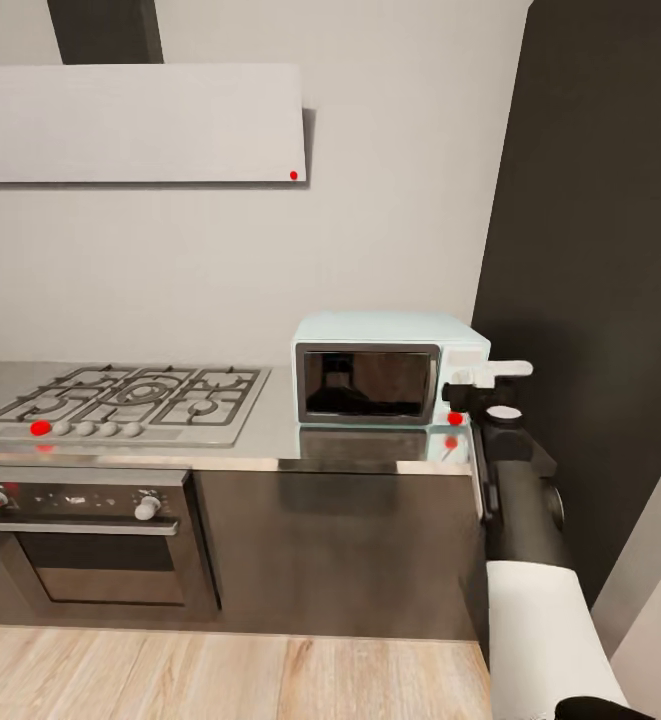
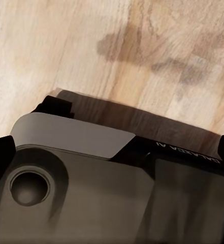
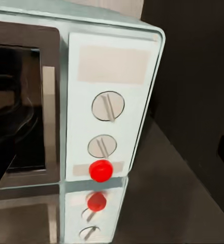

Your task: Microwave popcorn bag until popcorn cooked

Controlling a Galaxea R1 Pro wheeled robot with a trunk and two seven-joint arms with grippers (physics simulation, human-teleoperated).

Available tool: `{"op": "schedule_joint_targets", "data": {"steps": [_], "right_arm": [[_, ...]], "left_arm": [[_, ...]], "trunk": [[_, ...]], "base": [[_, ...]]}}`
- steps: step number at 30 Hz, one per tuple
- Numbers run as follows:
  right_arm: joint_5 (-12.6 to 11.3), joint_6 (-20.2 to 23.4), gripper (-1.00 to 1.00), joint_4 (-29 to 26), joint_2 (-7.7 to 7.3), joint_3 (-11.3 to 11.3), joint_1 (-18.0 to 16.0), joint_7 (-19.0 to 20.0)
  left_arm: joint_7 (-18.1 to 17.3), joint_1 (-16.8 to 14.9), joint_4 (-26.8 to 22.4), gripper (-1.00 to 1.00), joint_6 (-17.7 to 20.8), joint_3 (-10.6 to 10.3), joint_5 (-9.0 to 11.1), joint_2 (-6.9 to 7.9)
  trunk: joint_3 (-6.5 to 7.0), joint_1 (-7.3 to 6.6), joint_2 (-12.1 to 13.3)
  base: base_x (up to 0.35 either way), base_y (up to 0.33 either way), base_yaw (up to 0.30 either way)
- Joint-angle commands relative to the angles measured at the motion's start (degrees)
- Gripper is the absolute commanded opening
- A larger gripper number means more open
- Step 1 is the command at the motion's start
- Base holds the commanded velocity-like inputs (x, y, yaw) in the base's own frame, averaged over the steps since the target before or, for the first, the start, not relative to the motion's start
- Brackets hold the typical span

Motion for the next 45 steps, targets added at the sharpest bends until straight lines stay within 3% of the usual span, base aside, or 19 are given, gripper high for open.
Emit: {"op": "schedule_joint_targets", "data": {"steps": [1,4,6,10,26,38,39,45], "right_arm": [[-0.69,-0.31,1.0,1.0,0.03,-0.68,-0.07,-0.2],[-1.47,-0.99,1.0,4.4,0.03,-2.43,-0.09,-0.28],[-1.53,-1.71,1.0,7.42,0.03,-5.41,-0.1,-0.31],[-1.61,-3.45,1.0,11.61,0.03,-7.64,-0.1,0.18],[-1.59,-6.61,1.0,22.85,0.03,-8.31,-0.1,0.43],[-1.46,-6.65,1.0,23.89,0.03,-8.44,-0.1,0.52],[-1.42,-6.65,-1.0,23.87,0.03,-8.45,-0.1,0.52],[-1.34,-6.49,-1.0,23.46,0.03,-8.5,-0.1,0.52]], "left_arm": [[0.17,-0.03,0.0,1.0,-0.15,-0.48,0.37,-0.02],[0.17,-0.03,0.0,1.0,-0.15,-0.48,0.35,-0.02],[0.17,-0.03,0.0,1.0,-0.07,-0.48,0.35,-0.02],[-0.02,-0.03,0.0,1.0,0.1,-0.48,0.28,-0.02],[-0.09,-0.03,0.0,1.0,0.03,-0.48,0.26,-0.02],[-0.09,-0.03,0.0,1.0,0.03,-0.48,0.26,-0.02],[-0.09,-0.03,0.0,1.0,0.03,-0.48,0.26,-0.02],[-0.09,-0.02,0.0,1.0,0.03,-0.48,0.26,-0.02]], "trunk": [[-0.06,0.0,-0.04],[-0.06,0.0,-0.04],[-0.06,0.0,-0.04],[-0.06,0.0,-0.04],[-0.06,0.0,-0.04],[-0.06,0.0,-0.04],[-0.06,0.0,-0.04],[-0.06,0.0,-0.04]], "base": [[0.0,0.0,0.0],[0.0,0.0,0.0],[0.003,0.0,0.0],[0.17,0.0,0.0],[0.124,0.0,0.0],[0.002,0.0,0.0],[0.0,0.0,0.0],[0.0,0.0,0.0]]}}
